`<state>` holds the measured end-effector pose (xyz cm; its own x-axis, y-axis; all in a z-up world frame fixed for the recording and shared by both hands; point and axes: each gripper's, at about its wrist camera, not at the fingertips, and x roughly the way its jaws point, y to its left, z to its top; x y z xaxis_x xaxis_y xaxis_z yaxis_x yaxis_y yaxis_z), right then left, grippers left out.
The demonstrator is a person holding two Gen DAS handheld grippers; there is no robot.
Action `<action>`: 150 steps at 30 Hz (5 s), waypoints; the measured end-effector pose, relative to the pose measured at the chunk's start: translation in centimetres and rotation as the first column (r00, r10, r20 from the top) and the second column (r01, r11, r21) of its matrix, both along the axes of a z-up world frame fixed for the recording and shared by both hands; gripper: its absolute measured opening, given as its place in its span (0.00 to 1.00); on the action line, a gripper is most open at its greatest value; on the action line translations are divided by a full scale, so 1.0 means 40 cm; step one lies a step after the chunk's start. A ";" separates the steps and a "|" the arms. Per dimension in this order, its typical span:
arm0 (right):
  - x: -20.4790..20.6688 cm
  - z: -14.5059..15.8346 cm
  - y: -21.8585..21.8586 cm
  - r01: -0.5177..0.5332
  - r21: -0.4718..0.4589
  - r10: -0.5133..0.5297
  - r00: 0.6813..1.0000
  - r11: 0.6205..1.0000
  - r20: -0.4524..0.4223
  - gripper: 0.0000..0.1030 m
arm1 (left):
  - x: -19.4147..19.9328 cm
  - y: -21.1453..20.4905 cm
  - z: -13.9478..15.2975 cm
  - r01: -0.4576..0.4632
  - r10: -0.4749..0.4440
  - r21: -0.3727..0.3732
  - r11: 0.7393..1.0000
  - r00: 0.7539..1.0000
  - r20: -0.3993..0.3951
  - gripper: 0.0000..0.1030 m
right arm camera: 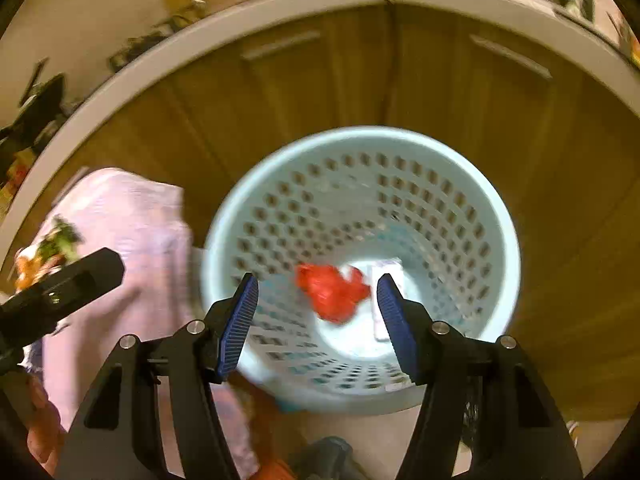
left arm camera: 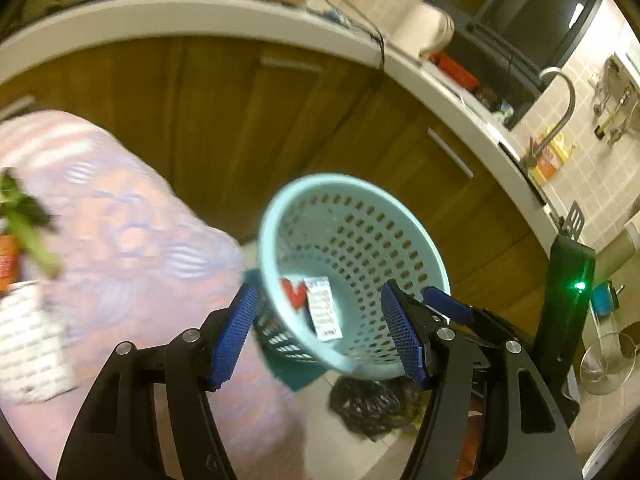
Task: Collect trash
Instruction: 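Grasp the orange paper cup with the left tool, then lift the orange cup with the left tool while the right tool grasps another milk carton, then carry the cup and carton over the blue basket and release both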
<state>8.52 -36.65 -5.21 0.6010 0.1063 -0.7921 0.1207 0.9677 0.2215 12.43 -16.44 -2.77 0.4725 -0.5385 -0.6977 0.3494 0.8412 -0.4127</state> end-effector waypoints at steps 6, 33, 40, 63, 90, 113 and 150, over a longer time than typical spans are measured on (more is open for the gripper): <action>-0.045 0.106 0.161 -0.140 -0.016 0.141 0.984 0.990 0.107 0.56 | -0.100 0.170 0.084 -0.130 0.130 -0.005 0.991 0.987 0.096 0.61; -0.266 0.118 0.815 -0.630 -0.108 0.639 0.754 0.769 0.148 0.56 | -0.297 0.807 -0.003 -0.583 0.583 -0.001 0.812 0.812 -0.037 0.71; -0.277 0.066 0.875 -0.676 -0.128 0.687 0.721 0.726 0.088 0.56 | -0.282 0.816 -0.036 -0.581 0.579 -0.015 0.814 0.812 -0.077 0.71; -0.187 0.089 0.830 -0.598 -0.102 0.606 0.792 0.795 0.075 0.66 | -0.294 0.807 -0.025 -0.578 0.577 -0.049 0.814 0.816 -0.043 0.57; -0.209 0.223 0.748 -0.570 -0.096 0.577 0.792 0.816 0.199 0.55 | -0.349 0.726 0.189 -0.524 0.539 -0.131 0.842 0.830 0.144 0.57; -0.087 0.205 0.091 -0.059 -0.045 0.068 0.965 0.997 0.254 0.55 | -0.046 0.100 0.148 -0.081 0.090 -0.080 0.993 0.989 0.114 0.57; 0.005 0.055 0.007 0.017 0.005 -0.017 0.996 1.000 0.092 0.57 | 0.031 0.011 0.013 -0.003 0.004 -0.048 0.999 1.000 0.012 0.68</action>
<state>8.71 -36.36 -3.01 0.6734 0.0988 -0.7326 0.1161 0.9646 0.2367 13.68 -15.99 -2.26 0.4825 -0.5692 -0.6657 0.3514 0.8220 -0.4482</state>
